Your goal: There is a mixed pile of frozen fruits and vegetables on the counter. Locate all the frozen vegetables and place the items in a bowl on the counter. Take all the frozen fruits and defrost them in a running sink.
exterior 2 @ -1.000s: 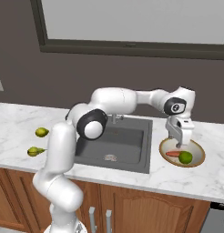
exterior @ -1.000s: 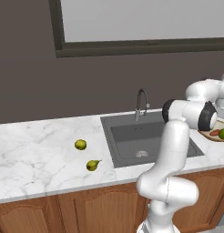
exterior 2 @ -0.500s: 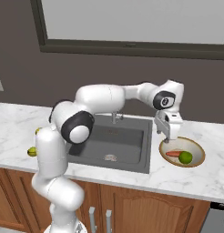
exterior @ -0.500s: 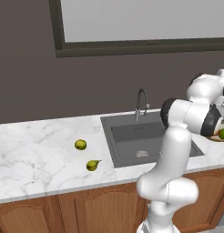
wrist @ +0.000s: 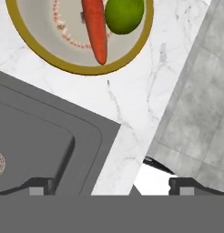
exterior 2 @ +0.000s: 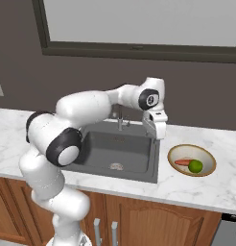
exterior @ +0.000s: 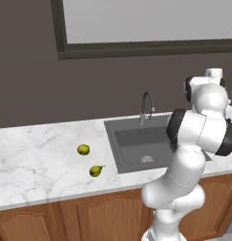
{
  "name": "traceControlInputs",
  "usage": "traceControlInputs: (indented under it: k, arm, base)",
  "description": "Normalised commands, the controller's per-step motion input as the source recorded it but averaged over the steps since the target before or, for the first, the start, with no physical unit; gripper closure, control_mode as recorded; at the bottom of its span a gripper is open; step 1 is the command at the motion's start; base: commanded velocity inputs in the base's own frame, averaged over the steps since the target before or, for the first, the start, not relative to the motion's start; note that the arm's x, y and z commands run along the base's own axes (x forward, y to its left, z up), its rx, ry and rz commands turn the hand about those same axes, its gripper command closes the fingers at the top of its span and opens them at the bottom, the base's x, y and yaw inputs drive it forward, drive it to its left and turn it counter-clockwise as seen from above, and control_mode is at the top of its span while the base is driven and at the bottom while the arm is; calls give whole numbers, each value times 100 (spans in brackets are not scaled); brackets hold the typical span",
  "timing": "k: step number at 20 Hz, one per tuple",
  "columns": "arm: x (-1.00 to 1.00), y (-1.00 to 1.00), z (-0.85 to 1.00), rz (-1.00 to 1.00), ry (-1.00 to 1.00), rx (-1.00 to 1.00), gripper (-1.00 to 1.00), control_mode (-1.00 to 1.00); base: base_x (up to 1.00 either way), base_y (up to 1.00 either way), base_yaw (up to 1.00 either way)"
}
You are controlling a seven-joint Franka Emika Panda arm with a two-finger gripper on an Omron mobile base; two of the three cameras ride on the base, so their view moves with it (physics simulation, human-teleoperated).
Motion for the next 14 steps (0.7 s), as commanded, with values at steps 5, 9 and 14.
traceControlInputs:
  k: [5,9,14]
  arm:
    - [-12,75,5,0,2,-11,-100,-100]
    - [-27,59,1,0,0,-6,-100,-100]
    - [-26,39,0,2,1,-1,-100,-100]
  base:
    - [0,0,0]
    - [0,0,0]
    - [0,0,0]
